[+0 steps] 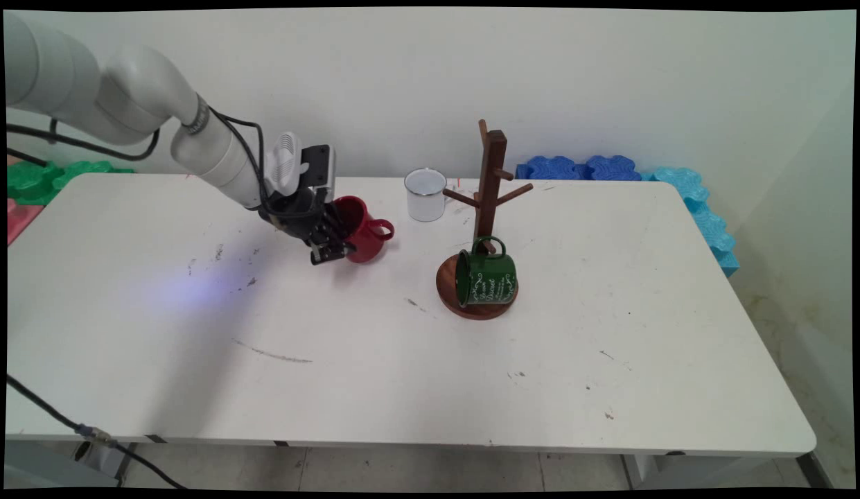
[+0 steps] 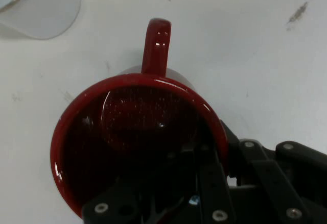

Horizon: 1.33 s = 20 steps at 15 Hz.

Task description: Place the picked object on the table

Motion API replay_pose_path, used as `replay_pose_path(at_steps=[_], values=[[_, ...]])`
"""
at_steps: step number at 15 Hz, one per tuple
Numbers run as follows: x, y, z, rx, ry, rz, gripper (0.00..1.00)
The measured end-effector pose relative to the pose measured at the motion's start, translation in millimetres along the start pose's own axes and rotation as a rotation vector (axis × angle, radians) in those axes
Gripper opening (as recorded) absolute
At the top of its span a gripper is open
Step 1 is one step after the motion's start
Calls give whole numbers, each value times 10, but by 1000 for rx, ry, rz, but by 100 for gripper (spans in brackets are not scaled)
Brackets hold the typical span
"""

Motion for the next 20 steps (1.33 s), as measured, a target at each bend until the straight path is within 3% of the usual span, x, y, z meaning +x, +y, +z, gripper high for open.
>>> replay_pose_path(at_steps=[11,12,20], values=[[109,-69,143,0,-28,-24,0],[112,-69,155,-1,-30,-25,100],[116,-64,227,-4,-40,-25,100]])
